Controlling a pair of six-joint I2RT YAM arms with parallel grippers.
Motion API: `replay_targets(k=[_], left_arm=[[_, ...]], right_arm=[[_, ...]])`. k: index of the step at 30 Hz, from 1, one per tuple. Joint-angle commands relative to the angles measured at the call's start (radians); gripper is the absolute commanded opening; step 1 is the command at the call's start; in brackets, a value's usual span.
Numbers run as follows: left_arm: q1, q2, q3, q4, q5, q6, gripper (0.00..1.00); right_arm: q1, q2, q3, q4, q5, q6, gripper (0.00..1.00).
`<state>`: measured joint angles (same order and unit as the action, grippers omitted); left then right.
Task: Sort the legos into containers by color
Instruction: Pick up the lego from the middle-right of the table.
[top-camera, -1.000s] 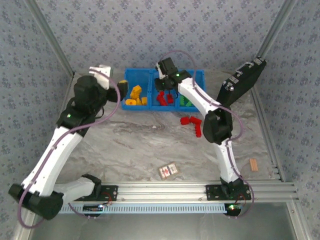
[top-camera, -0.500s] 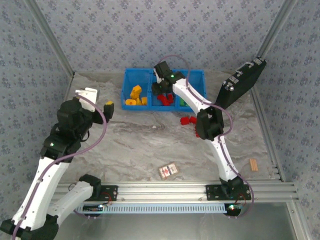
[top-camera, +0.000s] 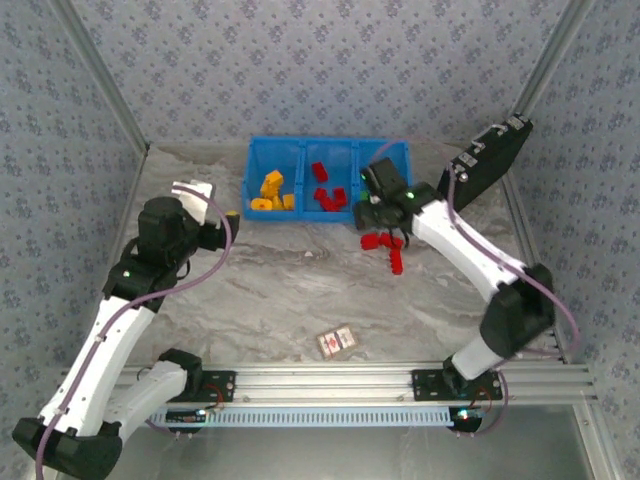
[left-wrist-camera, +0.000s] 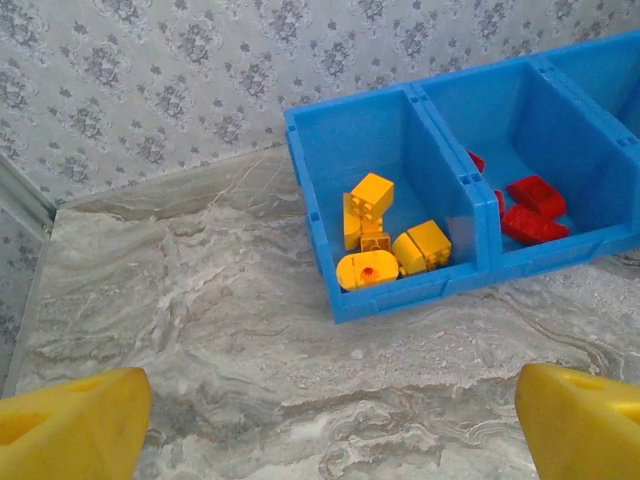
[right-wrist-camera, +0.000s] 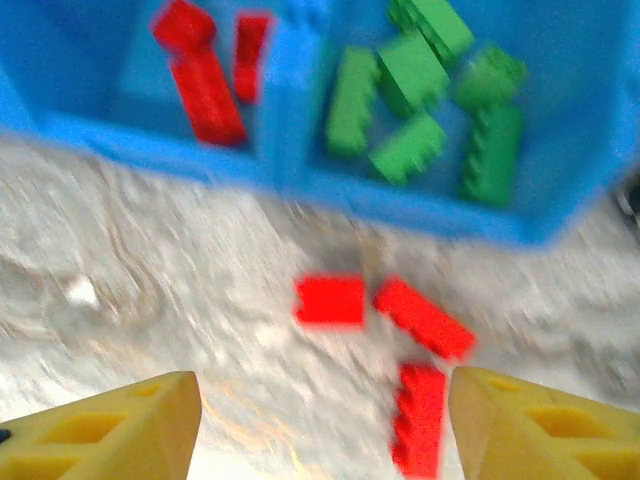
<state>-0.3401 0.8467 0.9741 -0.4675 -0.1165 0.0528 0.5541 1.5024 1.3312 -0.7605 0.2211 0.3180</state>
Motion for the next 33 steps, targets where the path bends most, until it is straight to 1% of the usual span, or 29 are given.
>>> replay_targets(k=[1, 5, 8, 14, 20, 27, 33], left_arm=[[0.006, -0.014, -0.031, 0.057, 0.043, 0.019, 0.94], [0.006, 0.007, -0.036, 0.072, 0.056, 0.013, 0.94], [0.007, 0.024, -0.028, 0.071, 0.063, 0.01, 0.94], [0.007, 0.031, -0.032, 0.067, 0.059, 0.006, 0.95], [0.009, 0.039, -0.037, 0.064, 0.053, 0.009, 0.94], [0.01, 0.045, -0.039, 0.057, 0.049, 0.017, 0.95], [0.012, 0.046, -0.043, 0.05, 0.036, 0.021, 0.95]], right_arm=[[-0.01, -0.087, -0.181, -0.058, 0.047, 0.128, 0.72], [-0.026, -0.179, -0.322, -0.053, 0.016, 0.193, 0.76], [-0.05, -0.2, -0.385, -0.015, -0.026, 0.21, 0.79], [-0.098, -0.153, -0.437, 0.071, -0.069, 0.195, 0.79], [-0.127, -0.08, -0.43, 0.147, -0.092, 0.17, 0.76], [-0.157, 0.029, -0.398, 0.205, -0.122, 0.132, 0.68], [-0.169, 0.114, -0.367, 0.231, -0.131, 0.109, 0.5]])
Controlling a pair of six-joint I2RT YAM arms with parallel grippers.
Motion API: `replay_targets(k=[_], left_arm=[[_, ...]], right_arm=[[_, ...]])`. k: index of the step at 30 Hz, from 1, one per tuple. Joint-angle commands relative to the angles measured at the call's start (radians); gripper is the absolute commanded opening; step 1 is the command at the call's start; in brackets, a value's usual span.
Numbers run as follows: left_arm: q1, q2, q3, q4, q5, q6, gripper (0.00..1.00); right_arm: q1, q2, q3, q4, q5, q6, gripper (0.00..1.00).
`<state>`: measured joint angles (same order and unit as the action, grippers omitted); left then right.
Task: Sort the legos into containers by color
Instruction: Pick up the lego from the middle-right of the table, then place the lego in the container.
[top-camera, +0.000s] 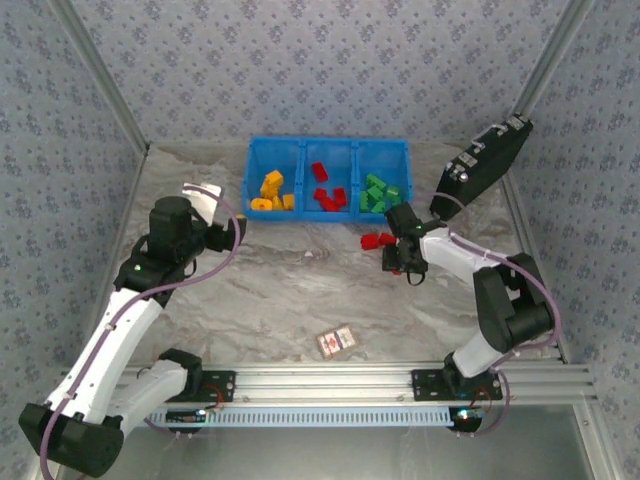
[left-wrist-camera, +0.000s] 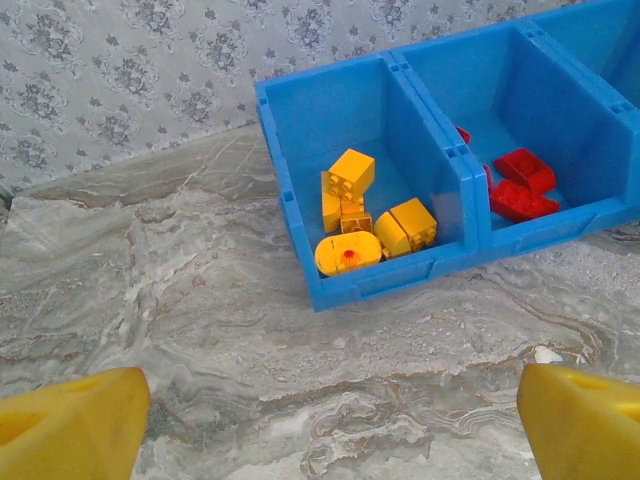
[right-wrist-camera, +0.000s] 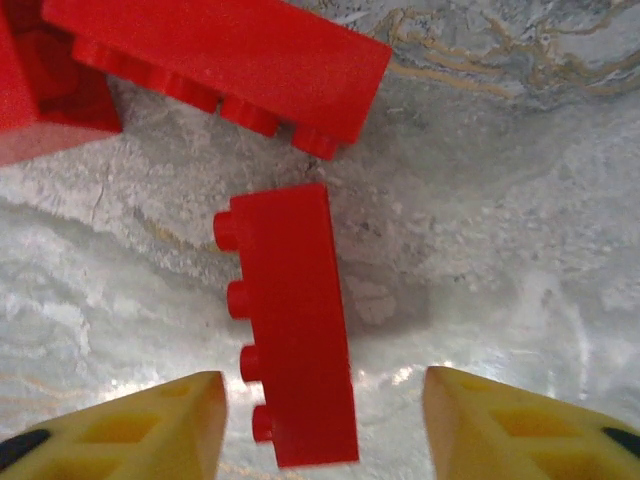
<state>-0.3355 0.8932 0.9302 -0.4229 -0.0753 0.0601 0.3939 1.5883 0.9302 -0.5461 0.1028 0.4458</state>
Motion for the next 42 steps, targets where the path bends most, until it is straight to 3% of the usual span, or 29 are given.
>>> replay_targets(k=[1, 12, 20, 26, 42], left_arm=[[0.007, 0.0, 0.002, 0.006, -0.005, 0.014, 0.95], [0.009, 0.0, 0.001, 0.003, 0.003, 0.012, 0.95], [0.021, -0.016, -0.013, 0.019, 0.016, 0.014, 0.95], [0.027, -0.043, -0.031, 0.021, 0.011, 0.02, 0.95], [0.027, -0.086, -0.001, -0.022, -0.022, -0.016, 0.96]], right_arm=[[-0.008, 0.037, 0.038, 0.017, -0.006, -0.024, 0.47], [0.001, 0.058, 0.054, 0.001, 0.009, -0.049, 0.21], [0.085, 0.015, 0.215, -0.158, 0.081, -0.096, 0.18], [0.173, 0.039, 0.428, -0.159, 0.098, -0.136, 0.19], [0.178, 0.615, 1.135, -0.167, 0.011, -0.248, 0.2]])
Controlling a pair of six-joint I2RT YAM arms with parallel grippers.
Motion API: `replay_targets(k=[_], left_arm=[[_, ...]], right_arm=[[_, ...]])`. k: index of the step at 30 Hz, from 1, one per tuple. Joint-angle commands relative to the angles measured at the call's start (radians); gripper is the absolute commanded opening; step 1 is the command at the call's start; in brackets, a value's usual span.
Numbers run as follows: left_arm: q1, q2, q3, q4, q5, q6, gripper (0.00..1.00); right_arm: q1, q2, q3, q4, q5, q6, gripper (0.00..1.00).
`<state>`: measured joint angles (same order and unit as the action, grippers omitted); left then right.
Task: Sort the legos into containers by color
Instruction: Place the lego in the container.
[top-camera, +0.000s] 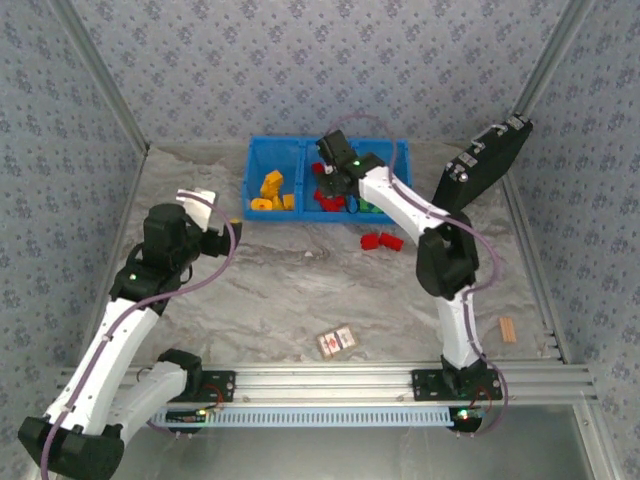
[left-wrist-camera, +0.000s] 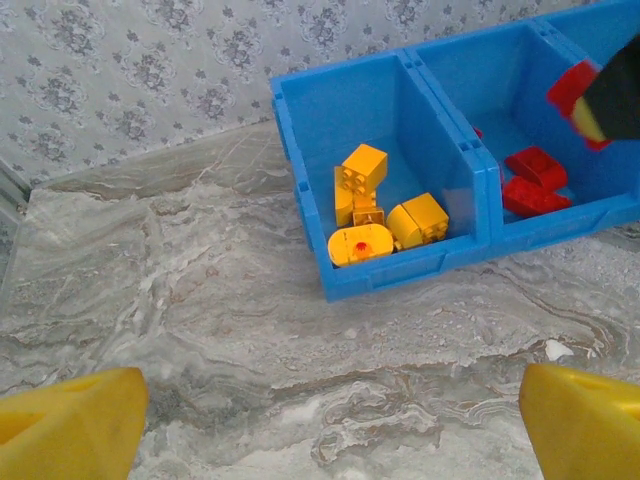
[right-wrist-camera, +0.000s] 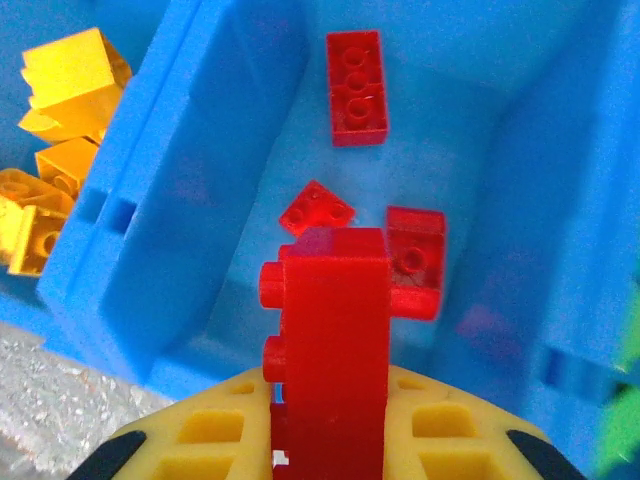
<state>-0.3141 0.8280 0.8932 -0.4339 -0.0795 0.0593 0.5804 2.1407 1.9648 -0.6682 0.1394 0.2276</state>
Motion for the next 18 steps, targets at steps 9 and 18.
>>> replay_targets(k=[9, 18], left_arm=[[0.006, -0.009, 0.048, -0.026, -0.012, -0.011, 0.96], [0.006, -0.017, 0.098, -0.066, -0.008, -0.041, 0.96]], right_arm=[[-0.037, 0.194, 0.221, -0.033, -0.067, -0.016, 0.27], [-0.037, 0.146, 0.17, -0.034, -0.092, -0.052, 0.45]])
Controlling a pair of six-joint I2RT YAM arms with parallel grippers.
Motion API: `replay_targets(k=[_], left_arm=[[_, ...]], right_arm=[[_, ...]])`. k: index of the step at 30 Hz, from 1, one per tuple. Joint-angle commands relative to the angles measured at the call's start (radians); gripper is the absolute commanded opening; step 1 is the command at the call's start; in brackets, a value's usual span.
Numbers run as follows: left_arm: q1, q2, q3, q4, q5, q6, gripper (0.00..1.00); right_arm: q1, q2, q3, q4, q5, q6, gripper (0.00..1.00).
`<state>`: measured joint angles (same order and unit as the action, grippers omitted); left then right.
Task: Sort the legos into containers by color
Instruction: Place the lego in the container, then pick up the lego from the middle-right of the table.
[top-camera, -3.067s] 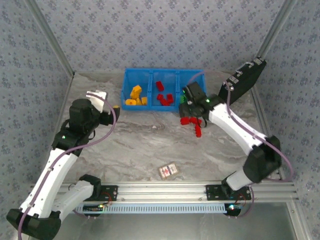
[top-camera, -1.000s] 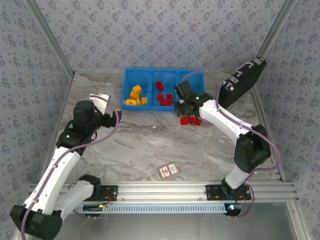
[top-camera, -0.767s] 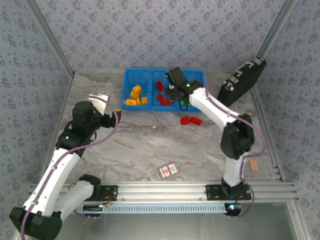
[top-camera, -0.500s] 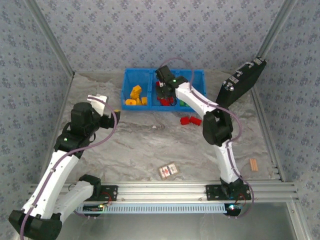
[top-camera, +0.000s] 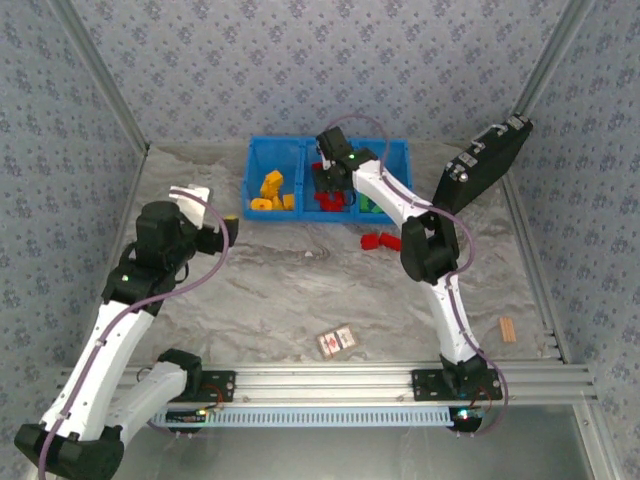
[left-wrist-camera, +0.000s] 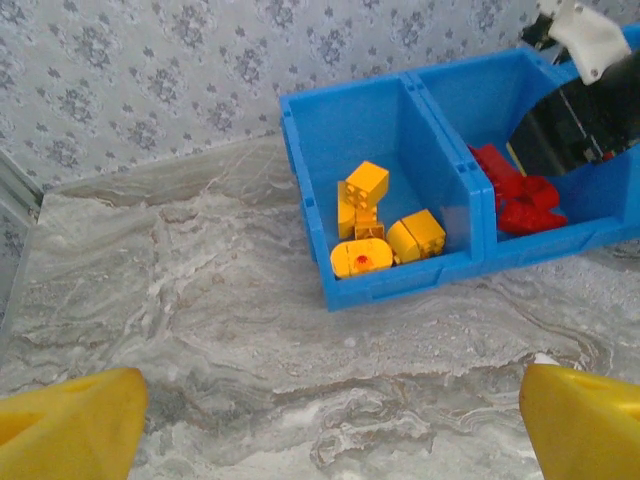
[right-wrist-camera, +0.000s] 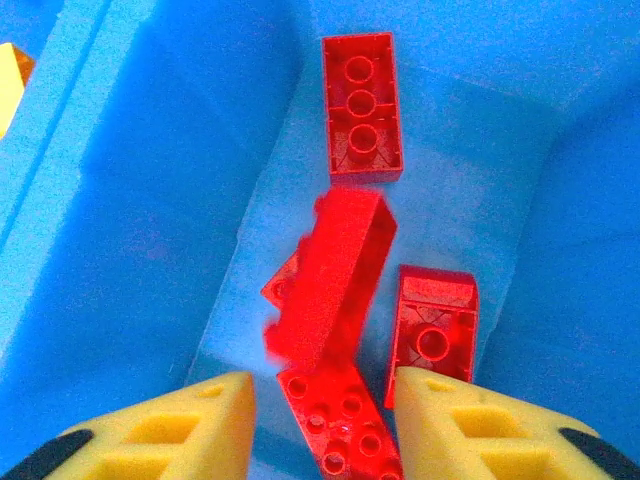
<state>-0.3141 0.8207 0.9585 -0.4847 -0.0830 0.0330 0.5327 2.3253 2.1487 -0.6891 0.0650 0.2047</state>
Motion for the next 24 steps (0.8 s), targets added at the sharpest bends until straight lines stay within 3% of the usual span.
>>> replay_targets(k=[1, 7, 14, 16, 18, 24], left_arm=[[0.006, -0.008, 0.034, -0.016, -0.004, -0.016, 0.96], [0.006, 0.007, 0.045, -0.014, 0.011, -0.029, 0.95], [0.006, 0.034, 0.045, -0.001, 0.035, -0.037, 0.95], [0.005, 0.048, 0.045, -0.001, 0.041, -0.039, 0.95], [0.006, 0.059, 0.04, 0.008, 0.042, -0.049, 0.95], [0.006, 0.098, 0.041, 0.015, 0.059, -0.056, 0.95]], right_arm=[[0.012, -0.057, -0.031, -0.007, -0.017, -0.037, 0.45], [0.012, -0.276, -0.24, 0.009, -0.007, -0.106, 0.44], [-0.071, -0.577, -0.577, -0.095, 0.033, -0.152, 0.46], [-0.098, -0.625, -0.651, -0.123, 0.023, -0.154, 0.52], [-0.121, -0.641, -0.69, -0.16, -0.002, -0.155, 0.64], [-0.149, -0.647, -0.781, -0.134, -0.023, -0.128, 0.7]])
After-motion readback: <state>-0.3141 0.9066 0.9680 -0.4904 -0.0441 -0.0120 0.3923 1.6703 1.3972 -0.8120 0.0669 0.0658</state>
